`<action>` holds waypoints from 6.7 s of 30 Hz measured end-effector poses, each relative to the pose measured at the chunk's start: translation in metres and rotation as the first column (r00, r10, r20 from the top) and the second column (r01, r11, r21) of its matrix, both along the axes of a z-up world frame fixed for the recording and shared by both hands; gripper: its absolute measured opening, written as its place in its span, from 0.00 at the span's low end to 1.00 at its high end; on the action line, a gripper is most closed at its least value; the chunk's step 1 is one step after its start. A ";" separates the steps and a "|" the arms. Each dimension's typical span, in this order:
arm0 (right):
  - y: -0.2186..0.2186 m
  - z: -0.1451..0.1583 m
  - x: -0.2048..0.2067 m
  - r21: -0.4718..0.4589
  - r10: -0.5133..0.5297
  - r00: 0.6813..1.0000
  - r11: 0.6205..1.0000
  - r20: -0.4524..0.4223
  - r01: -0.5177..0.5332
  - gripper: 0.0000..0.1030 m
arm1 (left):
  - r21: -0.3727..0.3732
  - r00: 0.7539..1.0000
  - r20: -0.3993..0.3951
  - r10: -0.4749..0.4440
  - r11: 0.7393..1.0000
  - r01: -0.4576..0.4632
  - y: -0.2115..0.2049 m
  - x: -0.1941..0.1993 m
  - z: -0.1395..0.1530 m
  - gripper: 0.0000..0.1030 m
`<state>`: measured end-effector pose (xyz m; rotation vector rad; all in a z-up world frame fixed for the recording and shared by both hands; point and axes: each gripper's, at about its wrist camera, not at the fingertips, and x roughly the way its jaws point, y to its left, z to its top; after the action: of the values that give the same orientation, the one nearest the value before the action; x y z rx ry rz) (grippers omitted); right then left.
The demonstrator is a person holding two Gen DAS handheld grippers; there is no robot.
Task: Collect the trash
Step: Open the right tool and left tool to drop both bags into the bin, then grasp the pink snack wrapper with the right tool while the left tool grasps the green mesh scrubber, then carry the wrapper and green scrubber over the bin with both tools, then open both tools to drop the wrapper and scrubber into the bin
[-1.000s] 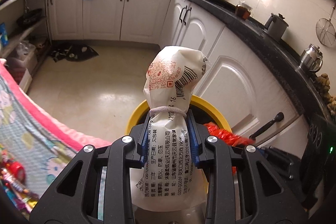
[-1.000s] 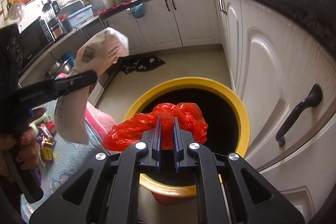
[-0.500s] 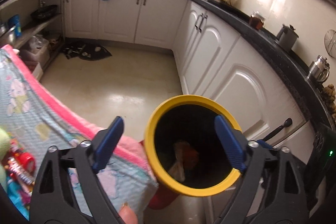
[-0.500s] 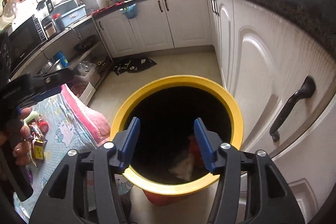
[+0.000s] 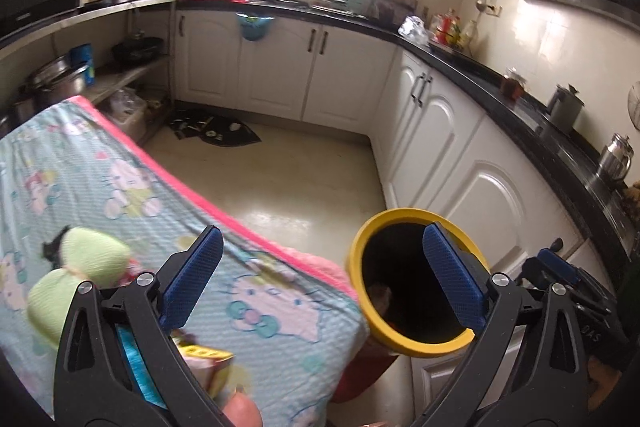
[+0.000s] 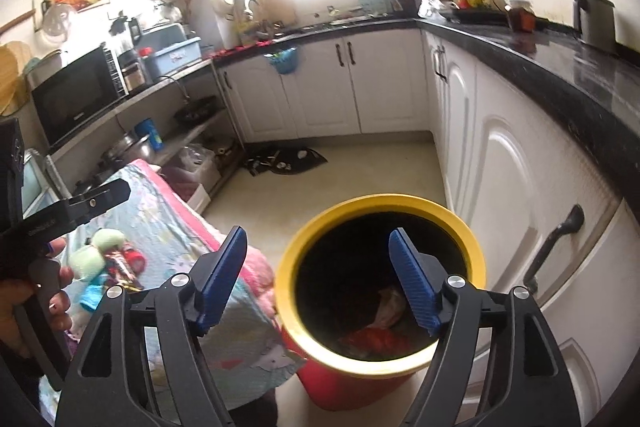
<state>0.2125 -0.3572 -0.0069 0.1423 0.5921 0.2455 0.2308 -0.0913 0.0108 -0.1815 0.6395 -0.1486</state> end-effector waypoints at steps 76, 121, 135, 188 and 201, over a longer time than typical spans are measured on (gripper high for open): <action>0.235 -0.078 -0.048 -0.005 0.555 0.790 0.817 -0.259 -0.576 0.08 | 0.026 0.952 -0.232 0.198 0.980 -0.197 0.180 -0.045 -0.067 0.59; 0.139 0.000 -0.043 0.007 0.438 0.896 0.899 -0.074 -0.439 0.07 | 0.048 1.000 0.001 0.014 0.999 -0.014 0.086 -0.065 0.023 0.24; 0.070 0.013 -0.019 0.012 0.274 0.961 0.962 -0.027 -0.274 0.07 | 0.047 0.994 0.024 -0.102 0.994 0.101 0.022 -0.035 0.029 0.24; -0.046 -0.099 0.059 -0.050 -0.009 0.968 0.999 -0.250 -0.003 0.09 | -0.014 0.940 -0.196 -0.281 0.959 0.284 -0.112 0.062 -0.072 0.27; -0.050 -0.083 0.046 -0.077 -0.078 0.978 0.995 -0.196 0.064 0.59 | 0.001 0.966 -0.168 -0.196 0.980 0.199 -0.083 0.051 -0.064 0.81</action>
<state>0.2588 -0.4074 -0.0899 0.1205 0.7919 0.1416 0.2816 -0.1744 -0.0528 -0.1126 0.8265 -0.3224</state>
